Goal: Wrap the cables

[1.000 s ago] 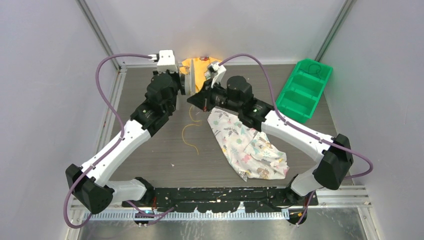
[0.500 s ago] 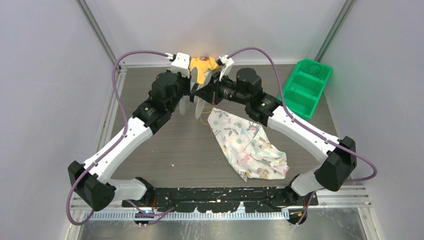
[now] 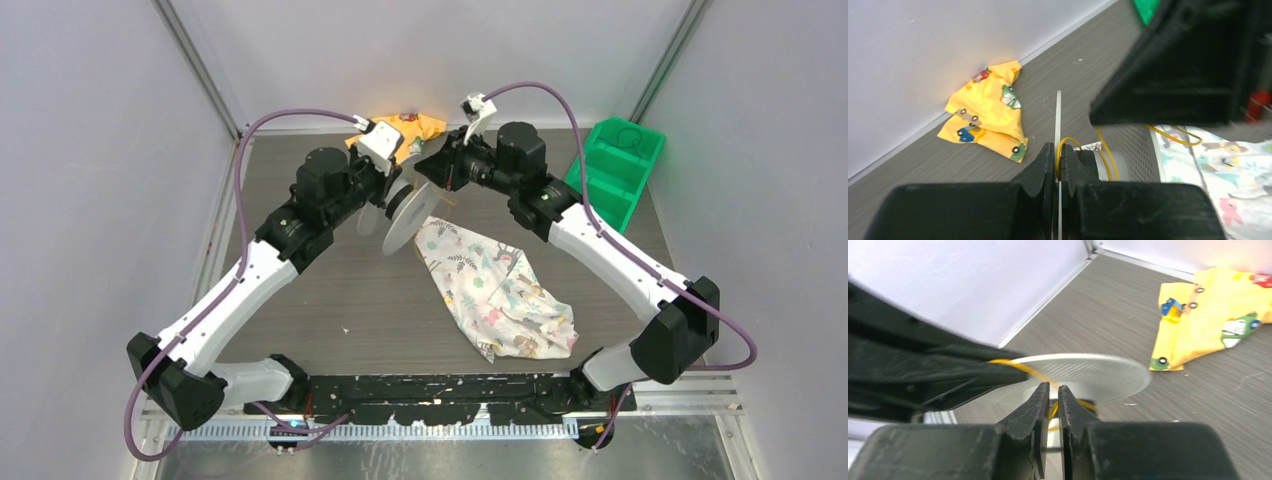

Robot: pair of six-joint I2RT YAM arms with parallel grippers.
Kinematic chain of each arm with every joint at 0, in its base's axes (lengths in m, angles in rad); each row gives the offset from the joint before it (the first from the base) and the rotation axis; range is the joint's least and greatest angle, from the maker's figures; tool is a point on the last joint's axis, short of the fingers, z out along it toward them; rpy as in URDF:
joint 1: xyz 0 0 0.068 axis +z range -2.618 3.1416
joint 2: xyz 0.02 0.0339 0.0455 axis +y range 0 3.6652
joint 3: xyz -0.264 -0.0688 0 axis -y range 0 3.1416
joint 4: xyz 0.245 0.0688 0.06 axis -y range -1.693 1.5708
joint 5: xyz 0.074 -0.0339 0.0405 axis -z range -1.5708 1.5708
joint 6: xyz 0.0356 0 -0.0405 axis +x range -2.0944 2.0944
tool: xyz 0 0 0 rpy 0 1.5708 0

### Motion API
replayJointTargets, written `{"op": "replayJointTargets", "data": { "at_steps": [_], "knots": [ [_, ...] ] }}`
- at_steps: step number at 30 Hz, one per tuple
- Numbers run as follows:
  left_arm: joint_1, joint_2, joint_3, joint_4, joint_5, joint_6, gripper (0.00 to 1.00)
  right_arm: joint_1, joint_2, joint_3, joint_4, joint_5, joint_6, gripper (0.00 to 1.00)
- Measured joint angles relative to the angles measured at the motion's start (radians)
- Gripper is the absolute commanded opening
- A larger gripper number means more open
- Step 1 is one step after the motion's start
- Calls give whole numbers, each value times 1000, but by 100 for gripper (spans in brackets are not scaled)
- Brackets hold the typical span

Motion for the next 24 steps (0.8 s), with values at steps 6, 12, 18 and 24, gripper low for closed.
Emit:
{"op": "replayJointTargets", "data": {
  "at_steps": [6, 12, 18, 24],
  "knots": [
    [14, -30, 42, -67, 97, -6, 0, -69, 0, -4, -1, 10, 13, 24],
    [57, -78, 64, -94, 146, -33, 0, -91, -1, -32, 13, 20, 30, 34],
    [90, -93, 81, -114, 169, -70, 0, -108, -2, -68, 18, 39, 48, 44],
    [99, -93, 92, -116, 175, -89, 0, -139, -45, -128, 18, 48, 50, 57]
  ]
}}
